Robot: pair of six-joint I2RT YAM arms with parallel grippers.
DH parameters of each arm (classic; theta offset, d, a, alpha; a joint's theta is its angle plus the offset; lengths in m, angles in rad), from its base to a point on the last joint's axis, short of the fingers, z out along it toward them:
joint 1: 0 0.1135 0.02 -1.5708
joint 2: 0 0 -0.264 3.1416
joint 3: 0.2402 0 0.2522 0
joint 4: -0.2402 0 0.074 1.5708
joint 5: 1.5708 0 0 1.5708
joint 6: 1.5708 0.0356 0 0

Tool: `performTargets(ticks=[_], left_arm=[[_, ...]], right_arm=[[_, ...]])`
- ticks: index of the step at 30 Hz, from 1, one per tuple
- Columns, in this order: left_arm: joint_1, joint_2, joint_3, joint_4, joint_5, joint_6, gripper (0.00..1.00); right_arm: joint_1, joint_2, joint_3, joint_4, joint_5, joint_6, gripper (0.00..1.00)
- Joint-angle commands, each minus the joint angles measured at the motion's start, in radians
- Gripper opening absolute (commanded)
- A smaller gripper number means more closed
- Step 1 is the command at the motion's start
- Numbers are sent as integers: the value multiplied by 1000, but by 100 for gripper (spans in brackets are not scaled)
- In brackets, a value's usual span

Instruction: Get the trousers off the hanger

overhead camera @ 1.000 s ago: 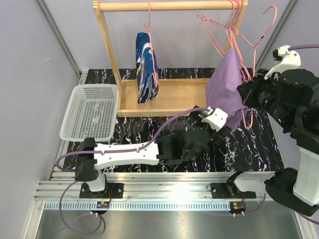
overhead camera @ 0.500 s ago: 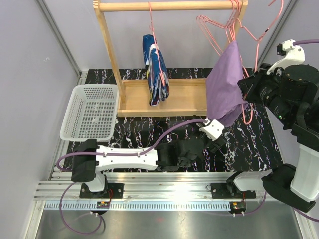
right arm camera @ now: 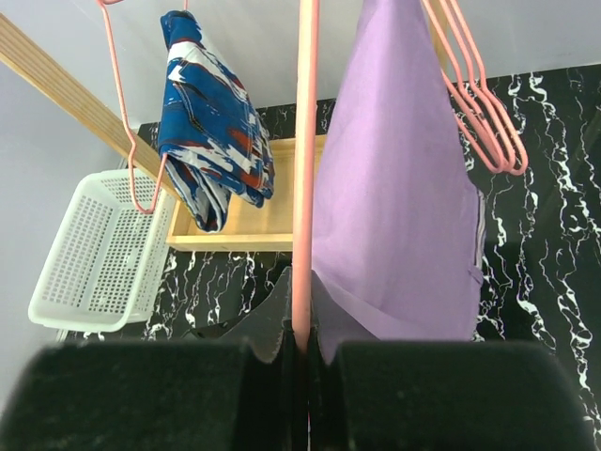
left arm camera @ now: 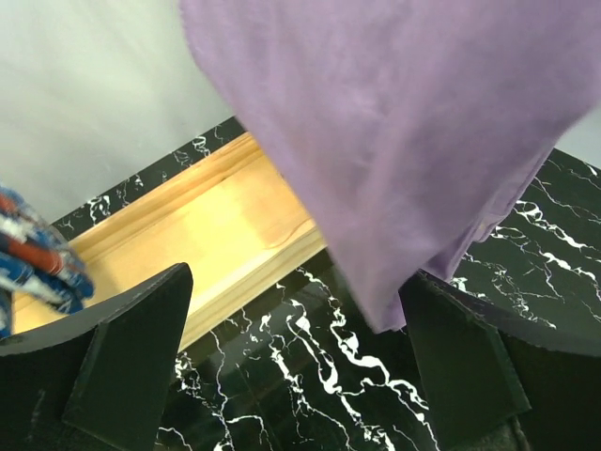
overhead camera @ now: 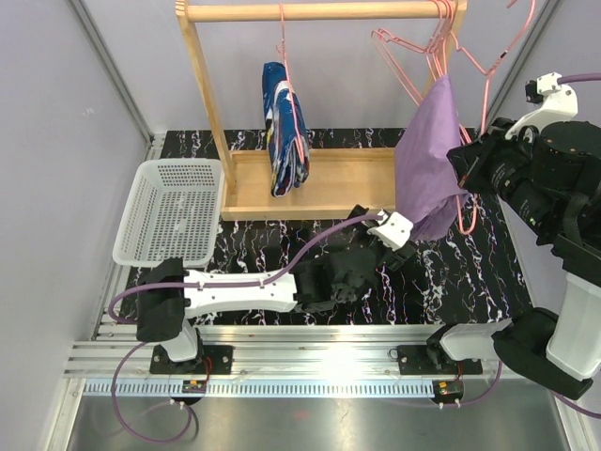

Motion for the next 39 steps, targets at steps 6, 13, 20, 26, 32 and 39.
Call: performTargets(ticks=[6, 13, 20, 26, 32, 39], left_arm=[[14, 14, -15, 124, 16, 0, 96], [6, -15, -65, 136, 47, -81, 96], [3, 10, -99, 156, 53, -100, 95], [32, 16, -101, 169, 52, -96, 95], [67, 40, -75, 178, 72, -58, 93], [70, 63, -47, 213, 95, -47, 93]], right_arm=[[3, -16, -26, 183, -19, 22, 0], [3, 5, -38, 204, 50, 4, 0], [3, 4, -44, 227, 14, 30, 0], [3, -1, -27, 216, -8, 36, 0], [1, -12, -31, 218, -44, 50, 0], [1, -41, -104, 261, -31, 73, 0]])
